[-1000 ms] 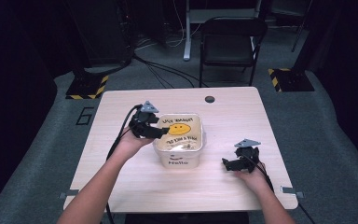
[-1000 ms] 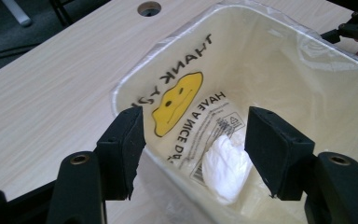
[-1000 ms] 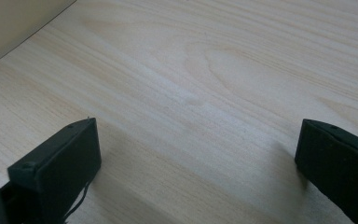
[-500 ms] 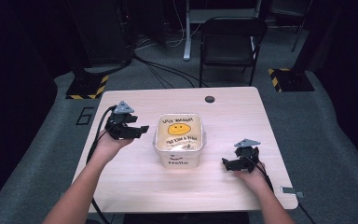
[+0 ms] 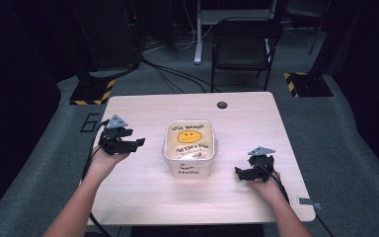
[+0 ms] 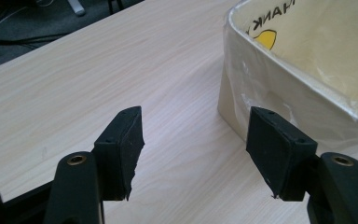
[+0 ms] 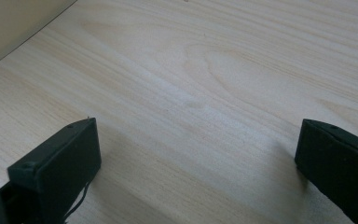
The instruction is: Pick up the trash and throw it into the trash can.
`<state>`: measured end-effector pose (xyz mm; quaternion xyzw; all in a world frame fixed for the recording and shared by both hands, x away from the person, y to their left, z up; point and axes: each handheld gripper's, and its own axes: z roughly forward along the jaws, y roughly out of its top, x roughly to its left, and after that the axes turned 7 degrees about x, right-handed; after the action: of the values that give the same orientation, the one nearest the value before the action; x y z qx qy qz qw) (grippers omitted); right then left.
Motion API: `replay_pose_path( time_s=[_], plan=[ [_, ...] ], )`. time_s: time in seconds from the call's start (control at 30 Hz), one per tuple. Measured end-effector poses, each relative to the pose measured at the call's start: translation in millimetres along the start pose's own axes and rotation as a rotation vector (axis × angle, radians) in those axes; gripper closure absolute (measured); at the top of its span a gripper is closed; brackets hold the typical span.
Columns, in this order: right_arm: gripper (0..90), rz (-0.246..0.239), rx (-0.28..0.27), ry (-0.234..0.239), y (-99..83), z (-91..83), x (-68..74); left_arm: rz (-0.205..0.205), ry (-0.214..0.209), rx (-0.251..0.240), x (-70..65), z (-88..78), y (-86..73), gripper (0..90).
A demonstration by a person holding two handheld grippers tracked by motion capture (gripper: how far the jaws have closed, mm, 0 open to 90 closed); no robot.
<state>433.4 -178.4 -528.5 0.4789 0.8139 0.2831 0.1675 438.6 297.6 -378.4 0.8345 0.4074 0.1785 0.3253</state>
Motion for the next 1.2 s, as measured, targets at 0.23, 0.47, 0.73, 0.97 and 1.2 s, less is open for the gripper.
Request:
replay_pose_path(
  time_s=[0.23, 0.47, 0.73, 0.97, 1.2],
  plan=[
    [0.0, 0.0, 0.001, 0.0, -0.2, -0.2, 0.1, -0.013, -0.006, 0.004, 1.1, 8.0, -14.8, 36.2],
    [0.0, -0.005, -0.002, 0.0, -0.3, -0.1, -0.2, -0.037, 0.003, 0.007, 6.9, 14.7, -33.0, 36.2],
    [0.0, 0.002, 0.002, 0.0, -0.4, -0.4, 0.4, -0.069, 0.014, 0.006, 13.6, 19.8, -53.3, 35.9],
    [0.0, 0.002, 0.002, 0.0, -0.4, -0.5, 0.3, -0.088, 0.014, 0.025, 13.4, 30.4, -69.1, 35.2],
    [0.0, 0.0, 0.0, -0.001, -0.4, -0.3, 0.2, -0.086, 0.016, 0.054, 10.5, 43.3, -82.9, 35.0]
  ],
)
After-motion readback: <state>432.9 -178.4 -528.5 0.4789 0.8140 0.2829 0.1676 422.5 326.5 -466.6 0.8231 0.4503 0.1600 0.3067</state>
